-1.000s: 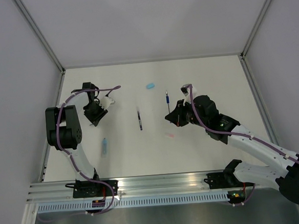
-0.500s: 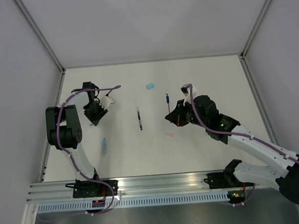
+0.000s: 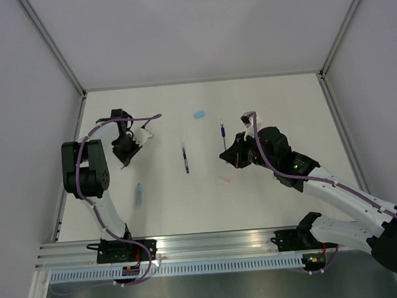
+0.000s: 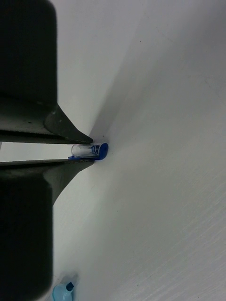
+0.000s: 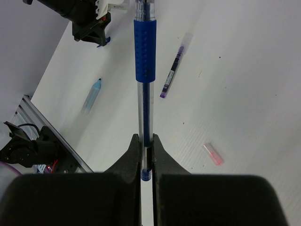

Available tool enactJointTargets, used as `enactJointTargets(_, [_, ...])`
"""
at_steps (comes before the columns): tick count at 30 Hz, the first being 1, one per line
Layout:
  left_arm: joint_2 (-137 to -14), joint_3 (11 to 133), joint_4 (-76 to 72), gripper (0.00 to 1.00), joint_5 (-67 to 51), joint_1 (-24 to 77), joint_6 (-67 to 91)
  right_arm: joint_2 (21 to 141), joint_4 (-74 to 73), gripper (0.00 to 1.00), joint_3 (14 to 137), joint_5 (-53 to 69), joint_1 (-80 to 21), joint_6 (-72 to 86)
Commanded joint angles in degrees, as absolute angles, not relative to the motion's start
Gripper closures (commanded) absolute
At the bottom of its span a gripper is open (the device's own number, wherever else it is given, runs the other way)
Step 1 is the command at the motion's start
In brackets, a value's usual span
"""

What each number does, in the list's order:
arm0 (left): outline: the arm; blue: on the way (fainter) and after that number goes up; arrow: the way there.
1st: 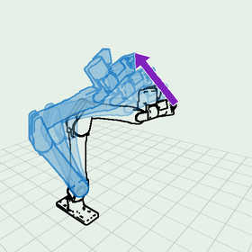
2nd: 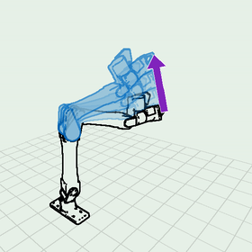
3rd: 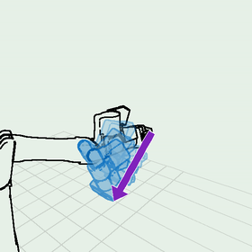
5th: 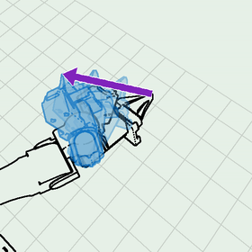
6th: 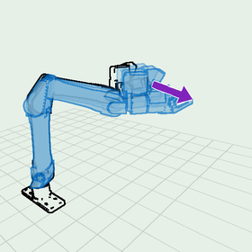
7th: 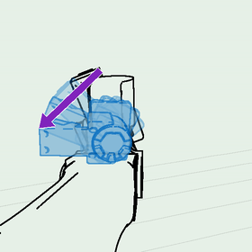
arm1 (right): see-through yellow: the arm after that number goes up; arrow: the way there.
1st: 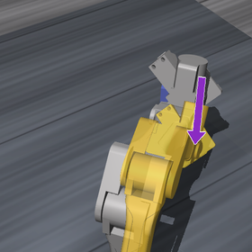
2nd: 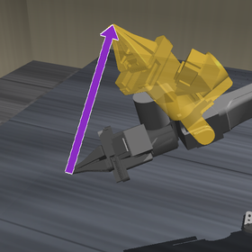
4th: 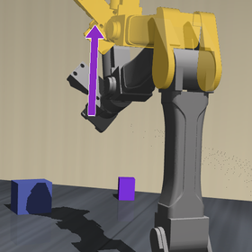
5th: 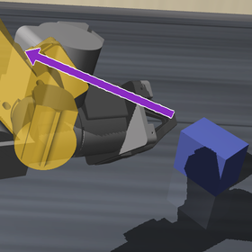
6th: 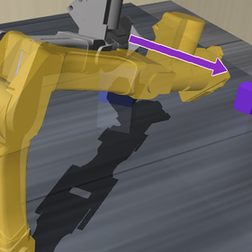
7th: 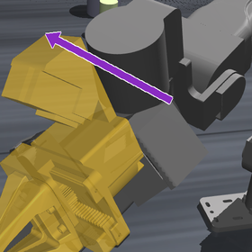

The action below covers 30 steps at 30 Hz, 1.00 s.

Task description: Insert the pens into the pen caps

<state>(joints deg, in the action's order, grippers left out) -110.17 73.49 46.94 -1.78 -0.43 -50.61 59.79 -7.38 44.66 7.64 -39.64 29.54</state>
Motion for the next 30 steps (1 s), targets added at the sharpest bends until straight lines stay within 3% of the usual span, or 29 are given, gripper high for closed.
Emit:
enactJointTargets(1, [-113.6,72.3,44.2,0.87,-2.1,1.8,-49.3,58.6,-6.4,1.0,44.6,7.0,-39.7,28.7])
enactJointTargets(7, [-112.5,73.2,42.8,0.98,-3.8,2.8,-43.5,59.6,-6.1,1.0,44.6,6.9,-39.8,28.7])
enactJointTargets(22, [-101.1,74.2,42.8,0.98,-20.7,2.8,-34.3,63.2,-5.2,1.0,44.7,7.4,-39.7,28.0])
enactJointTargets(30, [-93.9,73.5,35.1,0.98,-40.7,2.8,-22.5,64.2,1.7,1.0,42.5,13.3,-39.8,25.8])
